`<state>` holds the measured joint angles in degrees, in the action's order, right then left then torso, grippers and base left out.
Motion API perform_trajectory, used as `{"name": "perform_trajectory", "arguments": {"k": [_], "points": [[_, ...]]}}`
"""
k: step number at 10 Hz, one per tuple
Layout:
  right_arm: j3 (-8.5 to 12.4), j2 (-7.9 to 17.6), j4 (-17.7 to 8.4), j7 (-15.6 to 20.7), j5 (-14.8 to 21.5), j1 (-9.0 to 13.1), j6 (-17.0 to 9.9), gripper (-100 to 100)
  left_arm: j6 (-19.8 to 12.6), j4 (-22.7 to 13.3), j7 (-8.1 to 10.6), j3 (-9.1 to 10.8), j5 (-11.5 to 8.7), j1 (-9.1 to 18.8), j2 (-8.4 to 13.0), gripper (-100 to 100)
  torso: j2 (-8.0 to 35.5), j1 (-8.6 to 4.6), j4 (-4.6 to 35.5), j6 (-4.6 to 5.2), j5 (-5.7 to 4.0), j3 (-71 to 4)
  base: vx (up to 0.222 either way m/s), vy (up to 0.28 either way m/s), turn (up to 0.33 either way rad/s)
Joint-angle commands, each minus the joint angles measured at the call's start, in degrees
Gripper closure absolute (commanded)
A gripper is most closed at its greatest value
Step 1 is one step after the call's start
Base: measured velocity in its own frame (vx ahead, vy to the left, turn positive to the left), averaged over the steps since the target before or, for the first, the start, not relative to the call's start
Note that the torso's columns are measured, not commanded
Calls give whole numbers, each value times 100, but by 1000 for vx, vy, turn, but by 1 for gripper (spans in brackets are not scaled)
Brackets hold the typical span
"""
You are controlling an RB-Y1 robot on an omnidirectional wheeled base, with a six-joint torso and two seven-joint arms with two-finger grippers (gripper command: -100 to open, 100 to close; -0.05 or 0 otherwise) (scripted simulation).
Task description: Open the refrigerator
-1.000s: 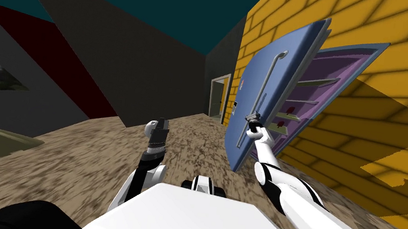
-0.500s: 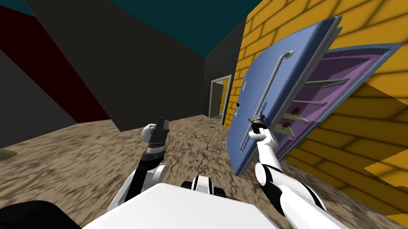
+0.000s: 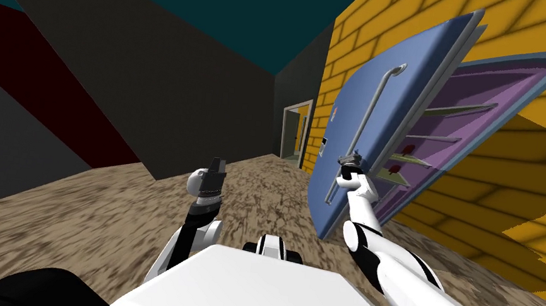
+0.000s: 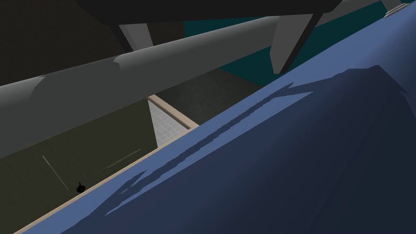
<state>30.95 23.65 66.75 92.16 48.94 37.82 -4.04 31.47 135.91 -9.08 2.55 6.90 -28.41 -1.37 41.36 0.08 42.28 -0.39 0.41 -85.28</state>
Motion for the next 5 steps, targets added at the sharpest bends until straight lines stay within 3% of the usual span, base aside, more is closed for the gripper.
{"name": "perform_trajectory", "arguments": {"k": [1,2,3,4,5], "points": [[230,6,153,111,138,-9,-50,100,0,0,0,0,0,1,0,0,1,-10,-2,-11,-1,-2,114,245,-19],[230,6,153,111,138,-9,-50,100,0,0,0,0,0,0,0,0,19,1,-9,5,-10,14,113,217,-13],[363,-6,237,162,206,-54,-114,100,0,0,0,0,0,1,0,0,36,-10,-6,13,-9,22,139,229,-38],[185,218,64,-153,123,-102,-60,-100,0,0,0,0,0,0,0,0,38,-9,-4,25,-13,27,79,162,-33],[58,393,-58,-298,93,-131,-41,-100,0,0,0,1,0,1,1,0,66,-38,-2,33,-31,45,21,87,-23]]}}
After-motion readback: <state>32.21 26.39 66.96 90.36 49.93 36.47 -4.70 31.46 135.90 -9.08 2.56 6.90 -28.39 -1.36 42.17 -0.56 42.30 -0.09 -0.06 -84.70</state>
